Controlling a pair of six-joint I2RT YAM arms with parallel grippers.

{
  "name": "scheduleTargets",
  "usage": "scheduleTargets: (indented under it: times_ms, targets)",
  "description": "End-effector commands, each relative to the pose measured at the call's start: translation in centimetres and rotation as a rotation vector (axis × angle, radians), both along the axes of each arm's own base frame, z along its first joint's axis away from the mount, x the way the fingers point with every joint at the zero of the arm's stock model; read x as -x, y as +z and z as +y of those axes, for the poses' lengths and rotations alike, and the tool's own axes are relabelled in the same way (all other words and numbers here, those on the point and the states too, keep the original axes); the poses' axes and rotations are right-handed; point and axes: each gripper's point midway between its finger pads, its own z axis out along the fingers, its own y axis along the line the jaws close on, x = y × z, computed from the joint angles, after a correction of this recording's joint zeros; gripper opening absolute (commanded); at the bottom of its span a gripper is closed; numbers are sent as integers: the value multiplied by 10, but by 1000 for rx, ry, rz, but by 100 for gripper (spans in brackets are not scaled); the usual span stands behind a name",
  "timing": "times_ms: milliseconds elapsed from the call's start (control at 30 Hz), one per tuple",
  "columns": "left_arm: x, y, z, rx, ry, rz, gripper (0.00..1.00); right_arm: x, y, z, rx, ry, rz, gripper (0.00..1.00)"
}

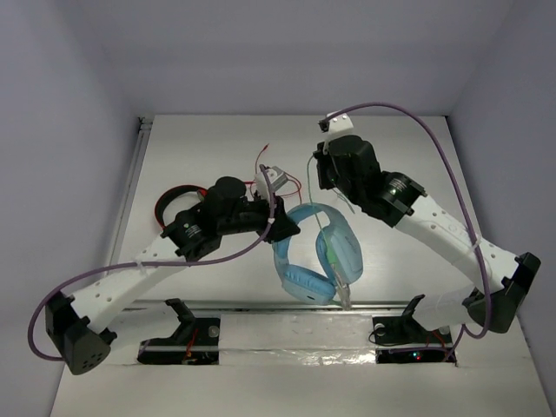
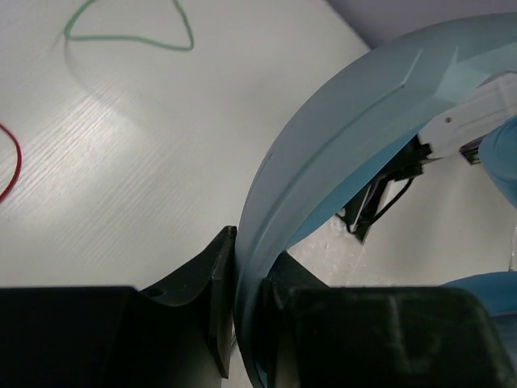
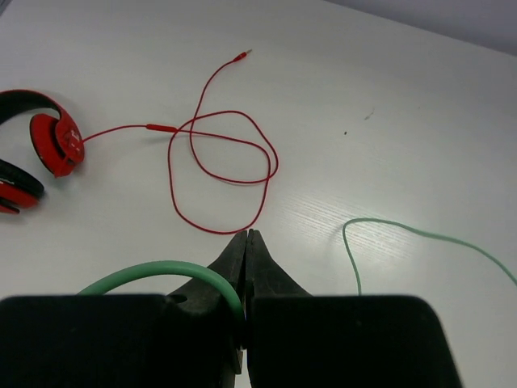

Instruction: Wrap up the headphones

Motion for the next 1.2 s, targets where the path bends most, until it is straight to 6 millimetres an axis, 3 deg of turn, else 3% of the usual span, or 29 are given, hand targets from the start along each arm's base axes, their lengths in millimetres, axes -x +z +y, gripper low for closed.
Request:
scheduleTargets:
  times_ms: [0, 200, 333, 433, 533, 567, 600, 667, 700, 800, 833, 900, 967, 1000, 1033, 1133, 1167]
  targets:
    - [17, 76, -7, 235, -68, -98, 0, -1, 27, -3, -135, -20, -72, 0]
    - [14, 103, 5, 265, -5, -152, 0, 4, 30, -16, -216, -36, -87, 0]
    - [15, 128, 11, 344, 29, -186, 0, 16, 18, -9, -269, 18, -66, 0]
    - [14, 148, 14, 424, 58, -210, 0, 29, 25, 2, -356, 107, -78, 11]
    - [11, 166, 18, 485, 90, -227, 0, 42, 21, 13, -418, 199, -82, 30]
    - [11, 171, 19, 503, 97, -231, 0, 47, 30, 15, -453, 231, -109, 34]
    - [10, 178, 19, 529, 107, -232, 0, 53, 20, 21, -455, 275, -90, 41]
    - [10, 189, 21, 557, 115, -235, 0, 59, 21, 27, -484, 324, -104, 48]
    - [8, 192, 21, 567, 130, -228, 0, 60, 7, 28, -473, 332, -87, 50]
    - [3, 204, 28, 585, 181, -236, 0, 67, 10, 33, -511, 385, -126, 51]
    - [2, 208, 31, 587, 195, -240, 0, 71, -7, 33, -505, 400, -107, 51]
    - [0, 218, 38, 590, 233, -248, 0, 75, -8, 33, -527, 421, -128, 51]
    - [0, 232, 43, 606, 251, -266, 0, 80, -21, 37, -527, 453, -108, 52]
    - [-3, 228, 42, 583, 266, -254, 0, 83, -24, 39, -530, 474, -103, 52]
    - [-3, 239, 46, 594, 274, -264, 0, 86, -34, 42, -528, 492, -81, 51]
    - [-6, 239, 44, 559, 286, -253, 0, 103, -36, 53, -569, 608, -80, 51]
    - [-5, 248, 46, 574, 284, -264, 0, 106, -41, 56, -577, 633, -78, 51]
